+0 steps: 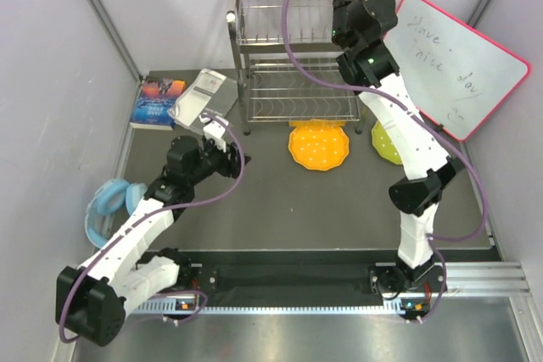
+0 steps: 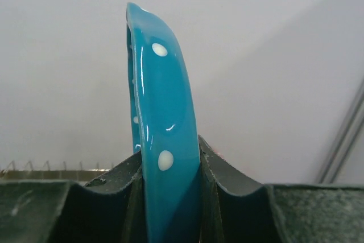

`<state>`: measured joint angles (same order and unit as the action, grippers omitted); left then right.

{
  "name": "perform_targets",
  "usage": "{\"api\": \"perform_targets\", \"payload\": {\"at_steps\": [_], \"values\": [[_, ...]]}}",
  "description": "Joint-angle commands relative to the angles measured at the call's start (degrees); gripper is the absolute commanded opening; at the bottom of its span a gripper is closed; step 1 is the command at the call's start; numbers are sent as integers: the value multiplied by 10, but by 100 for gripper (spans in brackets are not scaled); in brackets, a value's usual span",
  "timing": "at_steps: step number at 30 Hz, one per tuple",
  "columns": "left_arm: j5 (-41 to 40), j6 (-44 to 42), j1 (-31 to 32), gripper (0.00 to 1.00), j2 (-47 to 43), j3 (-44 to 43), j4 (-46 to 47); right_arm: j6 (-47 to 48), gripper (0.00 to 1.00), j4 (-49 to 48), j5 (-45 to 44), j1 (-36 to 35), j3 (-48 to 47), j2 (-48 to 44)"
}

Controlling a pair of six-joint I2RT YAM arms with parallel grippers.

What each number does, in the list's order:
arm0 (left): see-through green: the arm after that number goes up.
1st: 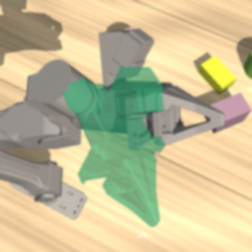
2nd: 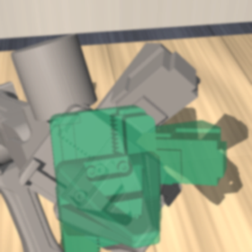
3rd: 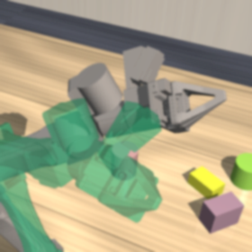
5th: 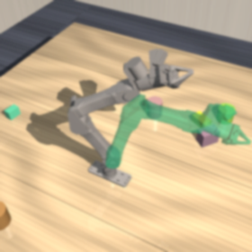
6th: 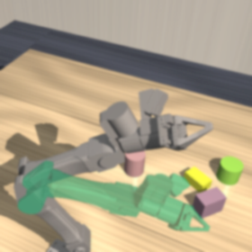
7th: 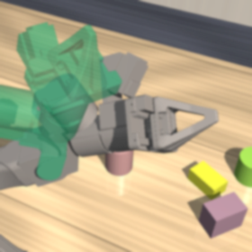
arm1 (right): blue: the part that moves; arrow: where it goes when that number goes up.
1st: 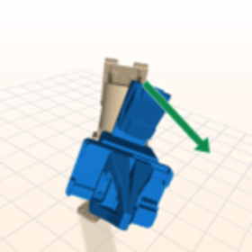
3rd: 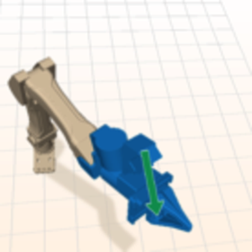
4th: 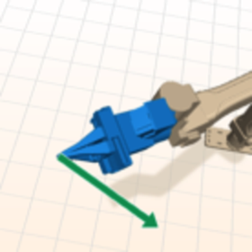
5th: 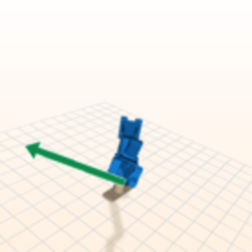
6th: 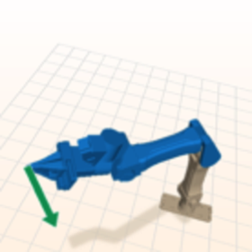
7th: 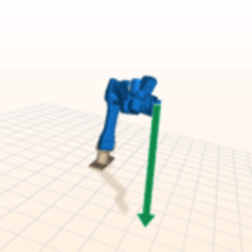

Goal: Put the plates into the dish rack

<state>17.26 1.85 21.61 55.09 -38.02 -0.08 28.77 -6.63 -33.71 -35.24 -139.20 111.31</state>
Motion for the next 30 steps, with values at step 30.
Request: {"api": "perform_targets", "payload": {"at_steps": [30], "values": [[15, 93, -2, 63, -31, 84, 152, -86, 0, 33, -35, 72, -21, 8]]}}
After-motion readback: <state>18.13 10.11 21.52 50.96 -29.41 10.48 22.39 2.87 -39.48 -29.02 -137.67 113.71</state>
